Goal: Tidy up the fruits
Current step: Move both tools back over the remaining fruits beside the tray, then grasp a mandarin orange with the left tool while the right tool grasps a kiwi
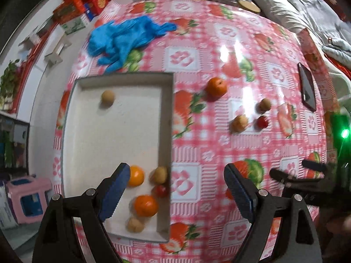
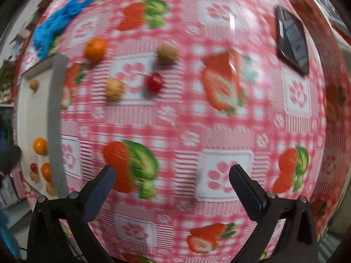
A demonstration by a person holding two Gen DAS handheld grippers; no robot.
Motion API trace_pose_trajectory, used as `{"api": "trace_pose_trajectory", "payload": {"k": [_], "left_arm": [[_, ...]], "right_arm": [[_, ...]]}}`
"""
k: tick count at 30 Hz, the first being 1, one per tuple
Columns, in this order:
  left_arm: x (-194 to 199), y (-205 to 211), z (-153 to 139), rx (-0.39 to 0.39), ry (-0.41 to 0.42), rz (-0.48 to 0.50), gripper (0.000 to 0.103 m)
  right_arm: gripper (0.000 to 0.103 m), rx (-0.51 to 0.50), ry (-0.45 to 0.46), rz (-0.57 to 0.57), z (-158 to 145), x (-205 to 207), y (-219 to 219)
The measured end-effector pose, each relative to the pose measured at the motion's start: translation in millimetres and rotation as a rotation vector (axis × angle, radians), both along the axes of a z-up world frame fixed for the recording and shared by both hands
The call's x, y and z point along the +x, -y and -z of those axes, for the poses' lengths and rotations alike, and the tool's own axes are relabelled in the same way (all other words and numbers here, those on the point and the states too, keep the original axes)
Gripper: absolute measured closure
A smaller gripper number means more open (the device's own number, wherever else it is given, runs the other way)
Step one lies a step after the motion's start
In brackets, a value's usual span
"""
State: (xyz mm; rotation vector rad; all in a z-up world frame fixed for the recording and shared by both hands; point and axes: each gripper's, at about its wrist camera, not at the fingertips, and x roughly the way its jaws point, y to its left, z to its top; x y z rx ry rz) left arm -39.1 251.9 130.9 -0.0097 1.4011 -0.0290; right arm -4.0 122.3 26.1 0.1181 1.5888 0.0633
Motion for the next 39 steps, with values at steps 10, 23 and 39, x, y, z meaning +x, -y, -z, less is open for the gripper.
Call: {"api": "trace_pose_trajectory", "payload": {"k": [10, 23, 39], "left_arm": [[66.6, 45.8, 12.2, 0.006, 0.023, 0.059, 0.015], [126.9, 79.2, 80.4, 0.094, -0.04, 0.07, 0.03], [143.1, 74.0, 107.4, 0.043, -0.059, 0.059, 0.063]], "right_arm": [[0.0, 0.034, -0.059, 0.025, 17.4, -20.1, 48.4], [0.0, 0.066, -0.044, 0.033, 16.9, -22.5, 100.5], [0.0, 0.076, 0.029, 0.009, 7.1, 56.6, 100.2]]}}
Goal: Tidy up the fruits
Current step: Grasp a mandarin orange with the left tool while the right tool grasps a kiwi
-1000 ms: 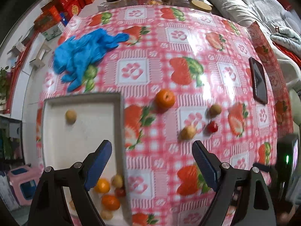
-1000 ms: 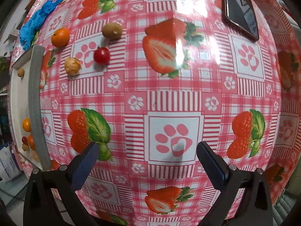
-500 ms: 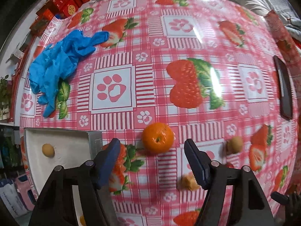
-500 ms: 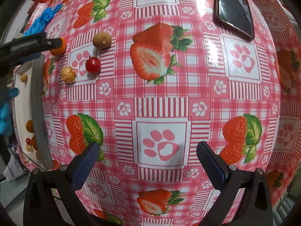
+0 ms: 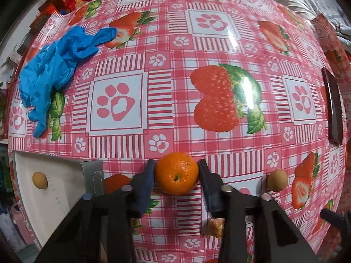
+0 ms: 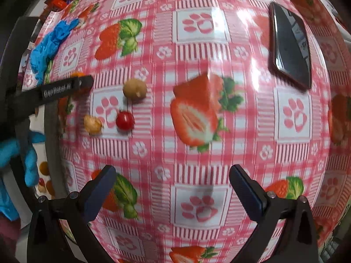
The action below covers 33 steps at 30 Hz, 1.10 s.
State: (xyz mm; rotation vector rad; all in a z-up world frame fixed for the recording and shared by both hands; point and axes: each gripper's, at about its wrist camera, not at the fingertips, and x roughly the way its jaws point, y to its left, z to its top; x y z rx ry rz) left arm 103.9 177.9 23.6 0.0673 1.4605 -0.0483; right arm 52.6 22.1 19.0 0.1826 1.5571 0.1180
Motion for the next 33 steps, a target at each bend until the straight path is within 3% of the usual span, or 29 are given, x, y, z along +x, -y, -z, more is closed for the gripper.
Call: {"api": "trace_pose_trajectory", "payload": {"k": [4, 11, 14, 16, 22, 24, 33], "left_arm": [[-8.5, -11.1, -3.4, -0.021, 0.009, -0.055, 0.063], [-43.5, -38.3, -34.5, -0.057, 0.059, -0.094, 0.063], [-65.6, -51.1, -49.8, -0.059, 0.076, -0.103, 0.063], [-78.2, -56.1, -59.6, -0.054, 0.08, -0.104, 0.063], [-91.0, -69.9, -71.6, -0.055, 0.076, -0.142, 0.063], [-93.9, -74.1, -71.3, -0.055, 0.073, -0.149, 0.063], [-120.2, -92.6, -73.9, -0.036, 0.061, -0.157, 0.063]], "right_arm": [[0.0, -0.008, 0.036, -0.008, -3.2, 28.0, -10.7], [0.001, -0.053, 0.102, -0.052, 1.4, 57.2, -50.9], [0.011, -0.1, 0.141, -0.07, 9.2, 56.1, -79.0], [0.031, -0.115, 0.144, -0.089, 16.6, 64.1, -98.9], [0.067, -0.147, 0.135, -0.102, 30.4, 72.3, -120.8], [0.073, -0.139, 0.146, -0.1, 31.8, 75.1, -126.7], [0.073, -0.103, 0.204, -0.123, -2.8, 47.5, -123.7]]}}
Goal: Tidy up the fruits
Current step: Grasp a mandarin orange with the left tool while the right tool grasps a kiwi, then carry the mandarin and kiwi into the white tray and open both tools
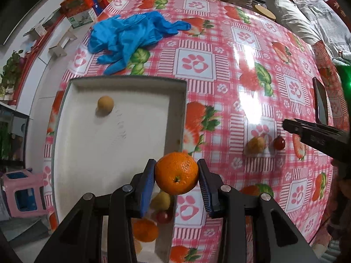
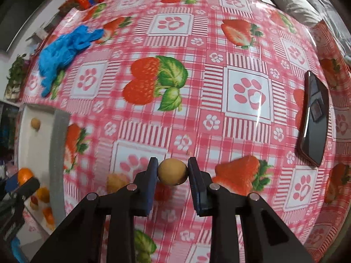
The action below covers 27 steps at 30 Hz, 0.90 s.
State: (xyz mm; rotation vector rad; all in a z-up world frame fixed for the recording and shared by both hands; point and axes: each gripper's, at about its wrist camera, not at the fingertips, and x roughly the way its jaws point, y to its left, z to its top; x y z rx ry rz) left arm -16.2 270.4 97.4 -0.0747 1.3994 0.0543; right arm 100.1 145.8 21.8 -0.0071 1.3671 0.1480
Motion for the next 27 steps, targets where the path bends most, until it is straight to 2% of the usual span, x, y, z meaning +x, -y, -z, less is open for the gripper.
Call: {"api": "trace_pose_trajectory", "payload": {"k": [4, 14, 27], "left_arm": [[-15.5, -6.5, -3.3, 0.004, 0.0, -0.005, 0.063], [-57.3, -20.8, -5.1, 0.01, -0.031, -0.002, 0.063], [-96.6, -55.1, -10.2, 0.01, -0.045, -0.021, 0.063]], "right_arm": [[0.073, 0.012, -0.012, -0.017, -15.9, -36.2, 4.6], [0.073, 0.018, -0.053, -0.105, -29.3, -106.2, -39.9], [0.073, 0.024, -0.056, -0.183, -42.1, -133.5, -100.9]]}}
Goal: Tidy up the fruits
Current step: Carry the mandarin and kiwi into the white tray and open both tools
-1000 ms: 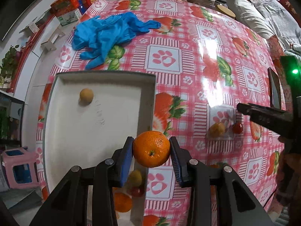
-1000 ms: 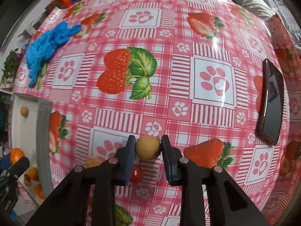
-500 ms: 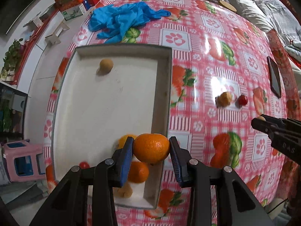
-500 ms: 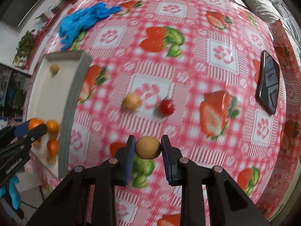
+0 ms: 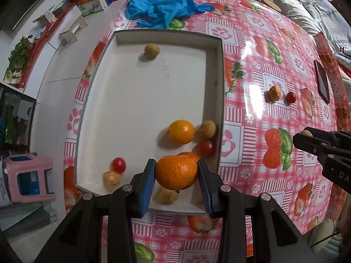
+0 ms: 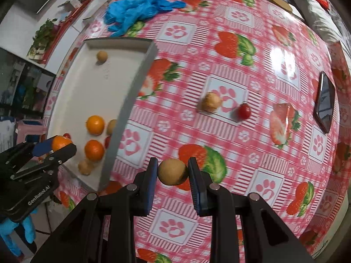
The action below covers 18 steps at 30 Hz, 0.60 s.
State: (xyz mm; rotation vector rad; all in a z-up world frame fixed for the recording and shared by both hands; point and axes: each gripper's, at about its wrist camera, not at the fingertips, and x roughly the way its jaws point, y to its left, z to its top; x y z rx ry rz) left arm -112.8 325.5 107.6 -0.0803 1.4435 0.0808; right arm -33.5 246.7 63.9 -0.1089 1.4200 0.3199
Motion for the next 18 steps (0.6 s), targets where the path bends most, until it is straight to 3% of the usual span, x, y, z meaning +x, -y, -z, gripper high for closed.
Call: {"api": "trace_pose_trajectory", "payload": {"k": [18], "left_arm": [[-18.5, -39.5, 8.4, -0.006, -0.02, -0.05, 0.063]], "right_arm": [[0.073, 0.013, -0.019, -0.091, 0.9, -8.9, -63.2]]}}
